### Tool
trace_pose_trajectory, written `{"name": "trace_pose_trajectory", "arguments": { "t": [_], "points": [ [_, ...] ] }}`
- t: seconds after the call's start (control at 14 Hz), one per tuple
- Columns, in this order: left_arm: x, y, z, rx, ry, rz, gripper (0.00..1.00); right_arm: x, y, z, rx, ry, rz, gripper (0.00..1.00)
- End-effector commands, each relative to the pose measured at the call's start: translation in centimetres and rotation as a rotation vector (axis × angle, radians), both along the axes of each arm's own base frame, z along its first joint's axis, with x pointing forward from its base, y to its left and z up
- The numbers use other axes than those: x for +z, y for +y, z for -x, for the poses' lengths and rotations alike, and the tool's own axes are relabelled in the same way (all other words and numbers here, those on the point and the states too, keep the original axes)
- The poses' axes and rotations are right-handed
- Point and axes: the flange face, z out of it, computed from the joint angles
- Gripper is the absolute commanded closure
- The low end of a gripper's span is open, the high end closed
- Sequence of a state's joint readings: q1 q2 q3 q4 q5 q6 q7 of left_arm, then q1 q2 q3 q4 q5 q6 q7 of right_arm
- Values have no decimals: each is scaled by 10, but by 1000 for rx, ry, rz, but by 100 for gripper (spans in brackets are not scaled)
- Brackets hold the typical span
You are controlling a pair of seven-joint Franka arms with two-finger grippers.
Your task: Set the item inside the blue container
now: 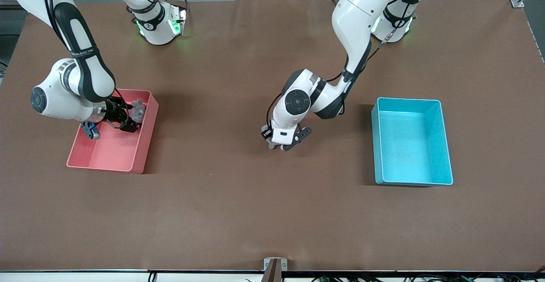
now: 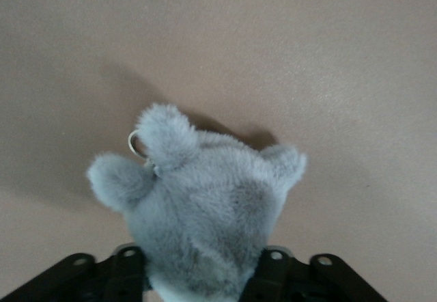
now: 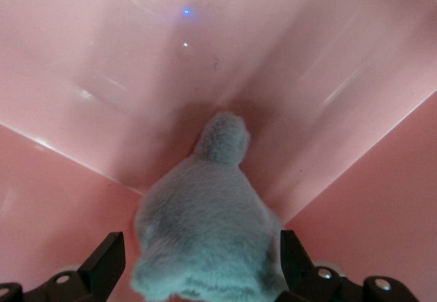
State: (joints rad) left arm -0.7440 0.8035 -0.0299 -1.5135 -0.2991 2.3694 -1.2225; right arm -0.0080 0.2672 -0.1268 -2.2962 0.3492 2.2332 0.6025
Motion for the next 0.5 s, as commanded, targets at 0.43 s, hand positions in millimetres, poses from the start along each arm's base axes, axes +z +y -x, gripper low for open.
{"name": "trace_pose_trajectory", "arguments": {
  "t": [0.43],
  "points": [
    [127,92,-50,-12,-44,-128,92,-21,4,12,14,44,-34,2]
  ]
}}
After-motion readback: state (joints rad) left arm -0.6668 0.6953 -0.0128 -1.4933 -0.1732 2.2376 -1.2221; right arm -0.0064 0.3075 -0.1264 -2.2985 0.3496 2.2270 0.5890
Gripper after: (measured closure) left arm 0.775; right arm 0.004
